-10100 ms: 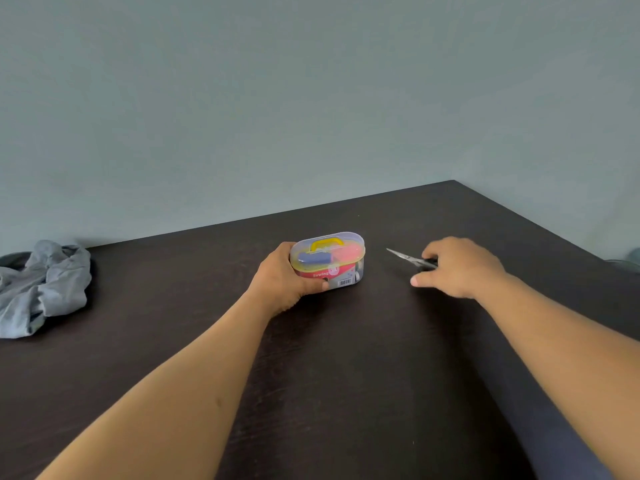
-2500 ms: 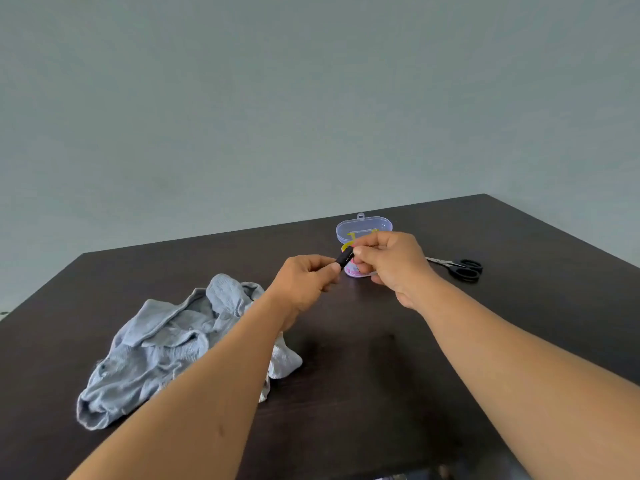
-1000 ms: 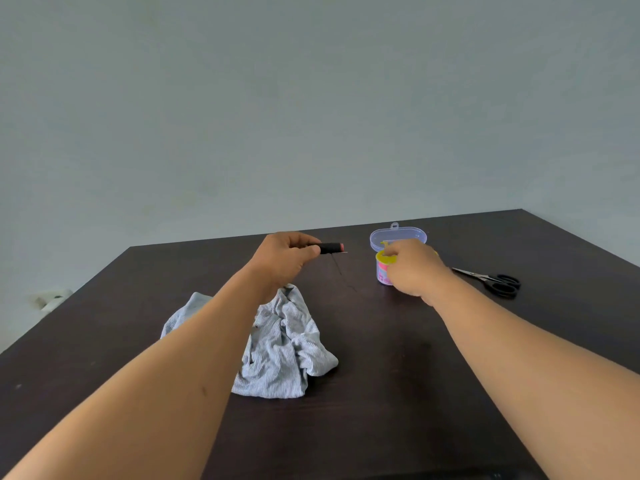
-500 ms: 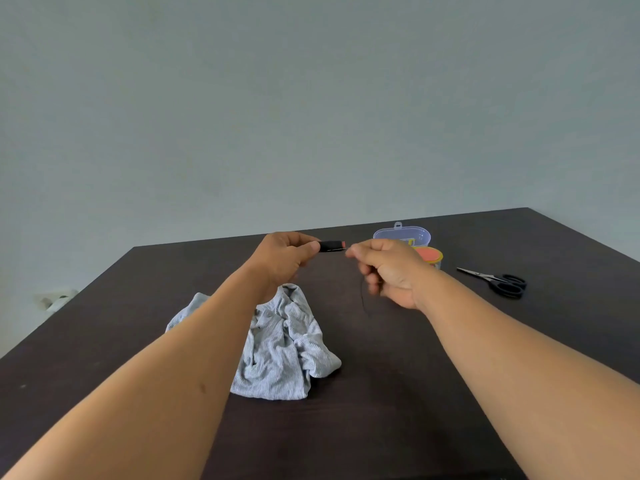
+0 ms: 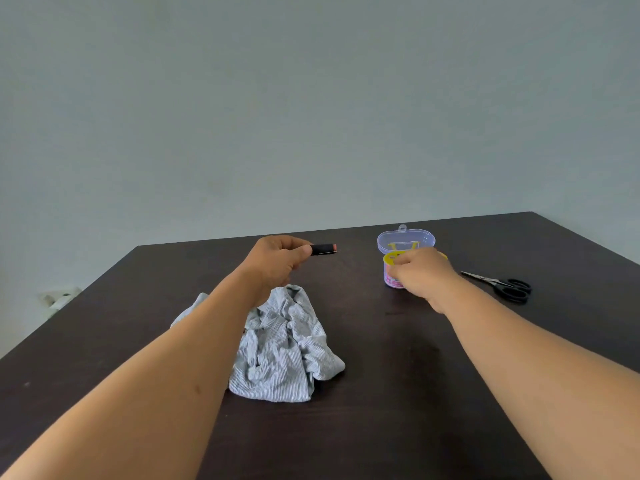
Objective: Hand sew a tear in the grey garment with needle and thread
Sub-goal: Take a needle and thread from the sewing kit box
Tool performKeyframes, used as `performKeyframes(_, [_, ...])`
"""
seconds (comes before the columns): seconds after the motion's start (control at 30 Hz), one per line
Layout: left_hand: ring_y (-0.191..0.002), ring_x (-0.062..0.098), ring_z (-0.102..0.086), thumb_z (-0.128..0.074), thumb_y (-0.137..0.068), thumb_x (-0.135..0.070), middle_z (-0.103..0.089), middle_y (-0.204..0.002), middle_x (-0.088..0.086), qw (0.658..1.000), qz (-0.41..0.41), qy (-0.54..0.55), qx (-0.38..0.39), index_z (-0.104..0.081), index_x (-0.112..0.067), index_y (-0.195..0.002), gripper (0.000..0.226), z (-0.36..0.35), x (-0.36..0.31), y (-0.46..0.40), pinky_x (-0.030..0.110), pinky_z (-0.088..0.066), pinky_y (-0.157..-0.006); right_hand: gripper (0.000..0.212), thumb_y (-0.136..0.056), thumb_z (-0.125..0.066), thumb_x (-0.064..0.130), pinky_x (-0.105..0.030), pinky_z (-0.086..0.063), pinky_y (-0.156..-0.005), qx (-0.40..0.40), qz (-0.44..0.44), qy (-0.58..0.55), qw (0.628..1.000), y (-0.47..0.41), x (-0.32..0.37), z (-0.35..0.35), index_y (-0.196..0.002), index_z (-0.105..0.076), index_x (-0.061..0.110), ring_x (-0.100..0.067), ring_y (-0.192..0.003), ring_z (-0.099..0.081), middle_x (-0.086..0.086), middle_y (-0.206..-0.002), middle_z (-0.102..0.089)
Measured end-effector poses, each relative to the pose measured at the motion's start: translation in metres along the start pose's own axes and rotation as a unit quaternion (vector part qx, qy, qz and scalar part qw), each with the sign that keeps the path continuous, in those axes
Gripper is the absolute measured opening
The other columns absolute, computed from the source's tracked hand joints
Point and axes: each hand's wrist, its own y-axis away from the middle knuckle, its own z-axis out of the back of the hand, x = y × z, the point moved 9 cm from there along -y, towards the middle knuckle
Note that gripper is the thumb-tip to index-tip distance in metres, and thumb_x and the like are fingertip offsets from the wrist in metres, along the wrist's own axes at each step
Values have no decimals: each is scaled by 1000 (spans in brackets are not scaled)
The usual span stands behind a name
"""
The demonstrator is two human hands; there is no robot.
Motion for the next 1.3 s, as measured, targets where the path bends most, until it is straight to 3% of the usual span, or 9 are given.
performKeyframes(0.13, [-84, 20, -47, -66, -95, -21, -56, -89, 7, 1000, -3, -4, 18, -75, -22, -94, 9, -10, -5, 0, 24, -40, -58, 51, -79, -56, 12, -24, -45, -71, 47, 71, -22, 996, 20, 34, -9, -121, -58, 42, -14, -85, -53, 8, -99, -59])
performKeyframes(0.23, [-85, 23, -45, -66, -95, -20, -57, -92, 9, 999, 1, 1, 33, -73, -22, -94, 8, -20, -9, -1, 24, -38, -59, 70, -84, -65, 1, -18, -44, -78, 127, 124, -122, 977, 28, 59, -29, -145, -45, 29, -10, -108, -54, 6, -135, -55])
performKeyframes(0.37, [-85, 23, -45, -64, -97, -20, -56, -93, 10, 998, 5, 8, 54, -72, -19, -97, 8, -31, -12, 1, 24, -37, -57, 45, -87, -70, 6, -26, -45, -96, 146, 139, -196, 960, 31, 71, -43, -129, -62, 19, -13, -106, -61, -2, -113, -66])
performKeyframes(0.47, [-83, 17, -49, -62, -98, -20, -57, -88, 4, 999, 4, 5, 51, -72, -20, -97, 9, -30, -11, 1, 22, -38, -56, 6, -92, -67, 13, -25, -48, -80, 127, 126, -203, 963, 30, 67, -40, -89, -70, 18, -10, -72, -61, -2, -76, -68])
performKeyframes(0.67, [-84, 17, -49, -65, -96, -20, -58, -84, 2, 1000, 0, 5, 20, -72, -21, -94, 8, -13, -4, -2, 23, -40, -56, 13, -94, -65, 21, -16, -43, -58, 58, 57, -234, 969, 16, 37, -13, -82, -68, 18, -9, -60, -55, 1, -66, -61])
performKeyframes(0.9, [-83, 16, -50, -65, -96, -22, -58, -88, 4, 1000, 1, -1, 5, -72, -22, -92, 7, -2, -2, -3, 23, -41, -56, 12, -94, -64, 17, -24, -48, -69, -37, 1, -252, 967, 1, 4, 16, -84, -70, 14, -10, -64, -57, 0, -68, -63])
performKeyframes(1.07, [-83, 16, -51, -65, -96, -23, -59, -89, 4, 1000, 0, -4, 1, -71, -21, -94, 7, 2, -6, -2, 23, -41, -56, 13, -88, -65, 23, -36, -50, -78, -78, -55, -141, 985, -7, -16, 26, -95, -71, 15, -29, -95, -65, -10, -101, -70])
performKeyframes(1.2, [-84, 18, -49, -65, -96, -22, -58, -91, 6, 1000, 2, -4, 10, -72, -20, -94, 7, -2, -9, -2, 23, -40, -57, 20, -72, -54, 20, -44, -46, -90, -33, -22, -38, 999, 2, 3, 16, -91, -60, 24, -30, -103, -55, -4, -103, -60])
performKeyframes(1.3, [-85, 20, -47, -65, -96, -22, -58, -92, 8, 1000, 2, -3, 23, -71, -20, -94, 7, -9, -11, -2, 23, -40, -58, 47, -84, -56, 4, -19, -50, -85, 28, 54, -114, 992, 14, 35, 1, -125, -61, 26, -22, -108, -57, 2, -126, -60])
